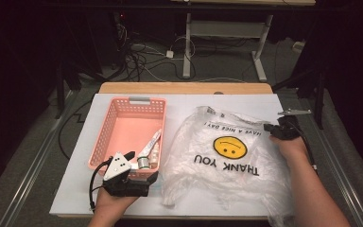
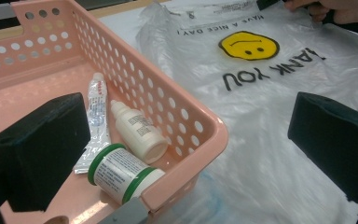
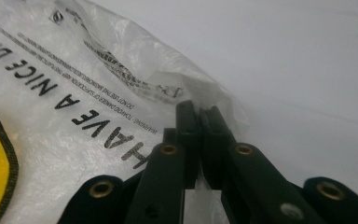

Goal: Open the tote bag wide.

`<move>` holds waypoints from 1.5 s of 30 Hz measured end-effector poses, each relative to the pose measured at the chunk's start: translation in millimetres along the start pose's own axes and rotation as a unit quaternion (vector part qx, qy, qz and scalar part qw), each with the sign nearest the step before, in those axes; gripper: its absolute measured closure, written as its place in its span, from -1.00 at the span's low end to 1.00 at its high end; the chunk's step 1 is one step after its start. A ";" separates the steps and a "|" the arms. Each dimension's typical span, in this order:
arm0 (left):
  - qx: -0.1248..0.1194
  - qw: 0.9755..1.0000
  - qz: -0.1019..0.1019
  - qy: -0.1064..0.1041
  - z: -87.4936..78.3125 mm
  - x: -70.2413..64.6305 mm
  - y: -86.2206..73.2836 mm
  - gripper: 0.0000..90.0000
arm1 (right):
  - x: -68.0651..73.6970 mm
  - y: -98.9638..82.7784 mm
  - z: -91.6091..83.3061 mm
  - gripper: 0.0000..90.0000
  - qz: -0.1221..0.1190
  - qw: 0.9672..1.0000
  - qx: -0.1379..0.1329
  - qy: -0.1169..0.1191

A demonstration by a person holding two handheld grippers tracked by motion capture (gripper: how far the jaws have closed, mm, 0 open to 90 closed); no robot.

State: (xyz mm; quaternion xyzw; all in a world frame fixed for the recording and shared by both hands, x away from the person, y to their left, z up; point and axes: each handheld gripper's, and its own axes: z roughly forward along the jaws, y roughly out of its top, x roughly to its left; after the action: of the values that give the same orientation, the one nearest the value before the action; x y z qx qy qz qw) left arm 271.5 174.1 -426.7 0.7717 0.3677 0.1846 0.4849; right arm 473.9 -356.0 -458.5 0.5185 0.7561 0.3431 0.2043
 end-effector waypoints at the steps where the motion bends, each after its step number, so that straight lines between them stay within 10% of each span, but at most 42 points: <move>1: 0.000 1.000 0.000 -0.001 0.3 -0.3 0.1 -1.00 | -3.4 1.5 -2.2 0.99 0.003 1.000 -0.010 -0.007; 14: 0.004 1.000 0.010 -0.012 5.3 -3.8 2.2 -1.00 | -66.3 0.9 -17.7 0.99 0.081 0.991 -0.051 -0.090; 20: 0.003 1.000 0.008 -0.011 4.6 -3.8 1.5 -1.00 | -64.6 3.1 -34.5 0.21 0.093 0.990 -0.075 -0.081; 27: 0.003 1.000 0.008 -0.012 4.4 -2.8 1.3 -1.00 | -27.2 -10.2 -89.4 0.14 0.038 0.992 -0.100 -0.061; 31: 0.007 1.000 0.008 -0.014 6.1 -2.3 0.2 -1.00 | 23.6 -53.7 -117.8 0.14 0.000 0.996 -0.089 -0.029; 45: 0.006 1.000 0.012 -0.016 6.1 -4.8 -0.8 -1.00 | 112.5 -162.1 -167.9 -0.03 -0.016 0.997 -0.055 0.047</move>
State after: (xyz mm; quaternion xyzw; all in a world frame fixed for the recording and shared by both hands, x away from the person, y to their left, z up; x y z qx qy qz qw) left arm 272.0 167.0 -429.8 0.7820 0.3513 0.1756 0.4840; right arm 215.3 -340.4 -457.3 0.4772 0.7531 0.4051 0.2024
